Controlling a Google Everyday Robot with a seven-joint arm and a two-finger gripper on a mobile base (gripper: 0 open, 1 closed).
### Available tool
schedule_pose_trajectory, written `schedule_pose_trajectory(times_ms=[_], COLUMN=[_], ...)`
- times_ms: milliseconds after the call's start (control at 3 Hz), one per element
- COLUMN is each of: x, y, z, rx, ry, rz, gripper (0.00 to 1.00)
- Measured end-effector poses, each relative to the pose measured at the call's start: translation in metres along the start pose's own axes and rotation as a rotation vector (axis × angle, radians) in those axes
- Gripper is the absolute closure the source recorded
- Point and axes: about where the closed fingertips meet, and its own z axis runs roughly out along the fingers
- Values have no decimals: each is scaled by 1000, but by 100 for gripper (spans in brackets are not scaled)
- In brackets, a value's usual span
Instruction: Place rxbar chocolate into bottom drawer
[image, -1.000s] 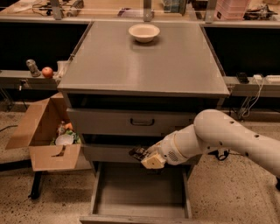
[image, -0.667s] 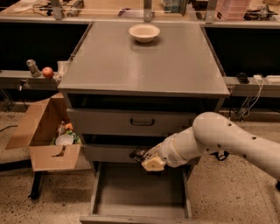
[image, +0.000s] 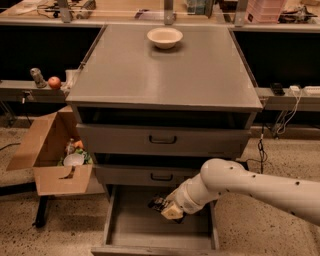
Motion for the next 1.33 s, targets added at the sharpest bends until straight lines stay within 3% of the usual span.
schedule_pose_trajectory(times_ms=[333,1000,1333], x=[23,31,42], y=[-7,-8,-5], z=[27,51,109], rx=[-32,-54,-76], ry=[-4,8,42], rz=[2,-3,-113], gripper=[100,100,100])
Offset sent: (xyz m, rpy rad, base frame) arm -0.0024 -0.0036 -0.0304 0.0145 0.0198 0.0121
